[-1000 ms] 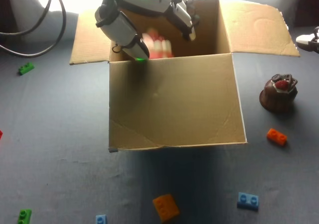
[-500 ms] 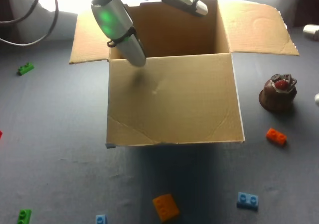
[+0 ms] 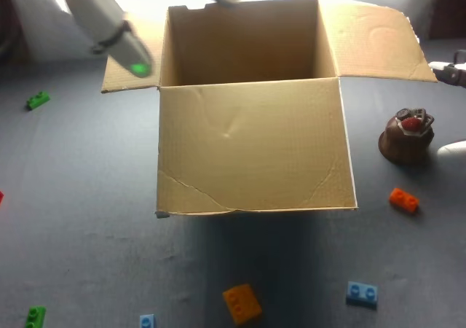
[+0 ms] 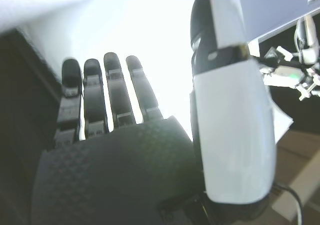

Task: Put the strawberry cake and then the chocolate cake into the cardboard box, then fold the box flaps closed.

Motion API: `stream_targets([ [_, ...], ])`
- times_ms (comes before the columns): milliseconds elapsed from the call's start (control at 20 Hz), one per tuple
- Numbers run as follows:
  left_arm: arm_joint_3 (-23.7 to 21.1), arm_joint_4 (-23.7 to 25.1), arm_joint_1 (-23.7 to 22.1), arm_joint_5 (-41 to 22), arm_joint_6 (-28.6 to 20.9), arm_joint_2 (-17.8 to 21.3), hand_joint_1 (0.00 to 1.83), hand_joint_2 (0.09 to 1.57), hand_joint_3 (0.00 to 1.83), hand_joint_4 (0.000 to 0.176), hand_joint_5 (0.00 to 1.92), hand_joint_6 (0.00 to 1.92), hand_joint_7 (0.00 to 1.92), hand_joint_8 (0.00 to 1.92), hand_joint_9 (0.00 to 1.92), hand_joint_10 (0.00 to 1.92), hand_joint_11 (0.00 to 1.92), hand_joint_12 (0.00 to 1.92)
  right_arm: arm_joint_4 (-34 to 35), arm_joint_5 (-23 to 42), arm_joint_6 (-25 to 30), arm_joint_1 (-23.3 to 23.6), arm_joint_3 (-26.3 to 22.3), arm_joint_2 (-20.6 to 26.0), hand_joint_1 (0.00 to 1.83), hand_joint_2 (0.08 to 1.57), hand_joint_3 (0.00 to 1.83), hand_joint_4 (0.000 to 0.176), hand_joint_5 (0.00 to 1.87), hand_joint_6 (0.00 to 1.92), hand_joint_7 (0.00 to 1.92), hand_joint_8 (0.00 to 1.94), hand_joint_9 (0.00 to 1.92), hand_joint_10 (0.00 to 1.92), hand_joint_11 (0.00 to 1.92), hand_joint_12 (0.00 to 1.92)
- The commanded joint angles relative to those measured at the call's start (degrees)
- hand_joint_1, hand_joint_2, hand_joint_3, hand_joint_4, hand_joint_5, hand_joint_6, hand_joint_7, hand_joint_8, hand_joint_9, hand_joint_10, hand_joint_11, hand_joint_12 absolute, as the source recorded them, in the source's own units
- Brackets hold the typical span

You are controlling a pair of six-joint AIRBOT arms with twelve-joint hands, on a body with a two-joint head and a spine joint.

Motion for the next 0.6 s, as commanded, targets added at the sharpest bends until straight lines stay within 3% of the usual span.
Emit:
stream_targets([
  [0, 0.46, -3.72, -1.07, 1.01, -0.37, 0.89, 0.12, 1.03, 0.02, 0.054, 0.09, 0.00, 0.10, 0.00, 0.17, 0.00, 0.00, 0.80, 0.54, 7.50, 0.10, 0.02, 0.88, 0.11, 0.67, 0.99, 0.00, 0.001, 0.09, 0.00, 0.13, 0.00, 0.12, 0.00, 0.00, 0.39],
  [100, 2.25, -3.72, -1.23, -0.69, -1.18, 2.52, 0.01, 1.11, 0.02, 0.034, 0.09, 0.00, 0.10, 0.00, 0.15, 0.00, 0.00, 0.67, 2.38, 7.32, -0.63, -0.46, 3.39, -2.70, 0.63, 0.99, 0.00, 0.000, 0.07, 0.00, 0.12, 0.00, 0.11, 0.00, 0.00, 0.38],
  [150, 3.01, -3.69, -1.21, -1.48, -1.61, 3.13, 0.00, 1.12, 0.02, 0.027, 0.09, 0.00, 0.09, 0.00, 0.14, 0.00, 0.00, 0.60, 2.79, 7.33, -0.73, -0.80, 4.45, -3.79, 0.63, 1.00, 0.00, 0.001, 0.04, 0.00, 0.10, 0.00, 0.09, 0.00, 0.00, 0.29],
  [300, 5.37, -3.51, -0.52, -3.03, -2.96, 5.33, 0.00, 1.18, 0.02, 0.000, 0.09, 0.00, 0.09, 0.00, 0.12, 0.00, 0.00, 0.51, 3.16, 9.36, -1.08, -2.06, 8.93, -8.49, 0.74, 1.02, 0.00, 0.006, 0.01, 0.00, 0.08, 0.00, 0.07, 0.00, 0.00, 0.18],
  [400, 6.59, -3.58, 0.01, -3.78, -3.57, 6.42, 0.00, 1.18, 0.01, 0.000, 0.09, 0.00, 0.10, 0.00, 0.11, 0.00, 0.00, 0.48, 4.19, 9.09, -2.01, -2.23, 11.46, -11.14, 0.82, 1.01, 0.00, 0.011, 0.00, 0.00, 0.08, 0.00, 0.06, 0.00, 0.00, 0.11],
  [550, 7.97, -3.99, 0.95, -4.88, -4.31, 8.25, 0.00, 1.19, 0.01, 0.000, 0.07, 0.00, 0.09, 0.00, 0.10, 0.00, 0.00, 0.43, 4.60, 8.62, -2.40, -2.22, 14.42, -13.97, 0.89, 0.99, 0.00, 0.006, 0.00, 0.00, 0.09, 0.00, 0.07, 0.00, 0.00, 0.19],
])
